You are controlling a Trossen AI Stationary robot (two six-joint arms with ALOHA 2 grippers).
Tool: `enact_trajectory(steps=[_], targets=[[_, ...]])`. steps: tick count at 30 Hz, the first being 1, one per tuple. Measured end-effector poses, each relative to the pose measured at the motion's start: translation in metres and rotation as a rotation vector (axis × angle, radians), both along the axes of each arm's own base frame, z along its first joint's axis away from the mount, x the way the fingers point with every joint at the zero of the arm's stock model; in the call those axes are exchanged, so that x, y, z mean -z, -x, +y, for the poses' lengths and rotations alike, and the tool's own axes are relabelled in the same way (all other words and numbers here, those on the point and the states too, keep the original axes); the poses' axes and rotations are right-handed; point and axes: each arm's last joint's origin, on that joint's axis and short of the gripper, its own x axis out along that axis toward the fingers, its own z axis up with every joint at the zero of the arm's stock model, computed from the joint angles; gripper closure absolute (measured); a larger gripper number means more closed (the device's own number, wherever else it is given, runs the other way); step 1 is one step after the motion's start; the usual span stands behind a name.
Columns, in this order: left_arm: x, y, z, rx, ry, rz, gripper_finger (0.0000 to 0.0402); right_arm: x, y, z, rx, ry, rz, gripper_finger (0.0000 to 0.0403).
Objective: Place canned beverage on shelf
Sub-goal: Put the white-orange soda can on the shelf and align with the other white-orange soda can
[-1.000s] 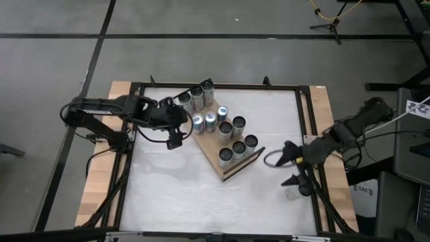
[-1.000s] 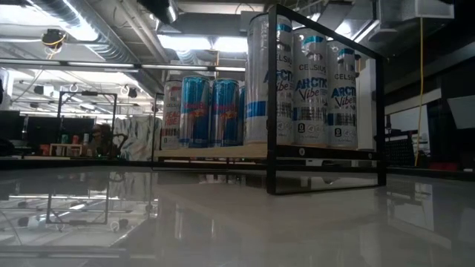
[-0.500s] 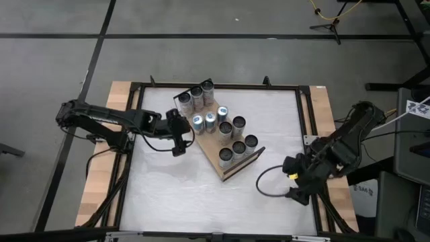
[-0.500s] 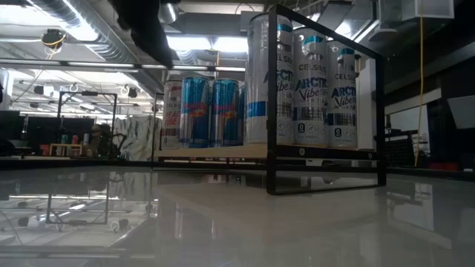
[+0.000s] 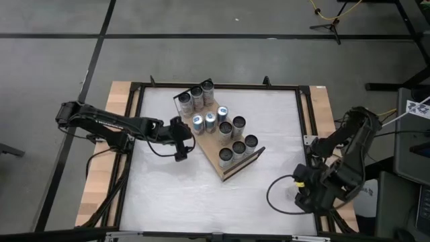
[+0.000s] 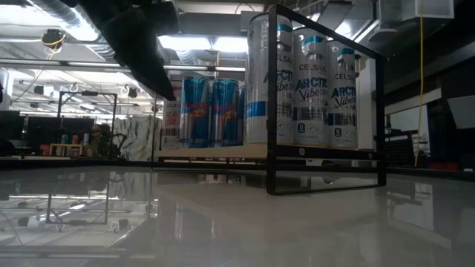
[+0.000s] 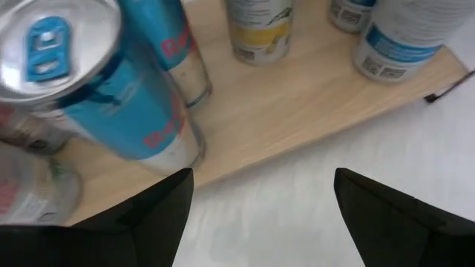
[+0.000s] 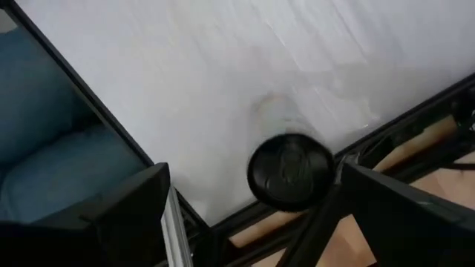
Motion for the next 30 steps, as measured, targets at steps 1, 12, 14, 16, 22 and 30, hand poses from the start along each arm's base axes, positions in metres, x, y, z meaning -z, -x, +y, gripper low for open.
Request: enact_trajectory(steps=[1,12,14,16,22,30], targets=[[0.0,0.0,0.0,0.007,0.009,-0.005,0.0084,0.0,0.002,0.002,0.005,0.004,-0.004,0.0011],[-0.003,-0.004,-0.001,0.013,0.019,-0.05,0.0084,0.01,0.021,0.015,0.001,0.086,-0.023,0.0011],[-0.003,-0.004,-0.001,0.013,0.019,-0.05,0.0084,0.017,0.021,0.017,-0.004,0.084,-0.023,0.0011],[-0.003,-0.004,-0.001,0.012,0.019,-0.051,0.0084,0.024,0.021,0.018,-0.003,0.081,-0.018,0.0011],[-0.003,-0.004,-0.001,0.011,0.021,-0.051,0.0084,0.045,0.023,0.016,-0.007,0.116,0.034,0.0011],[-0.003,-0.004,-0.001,0.008,0.023,-0.053,0.0084,0.058,0.022,0.017,-0.008,0.106,0.047,0.0011]])
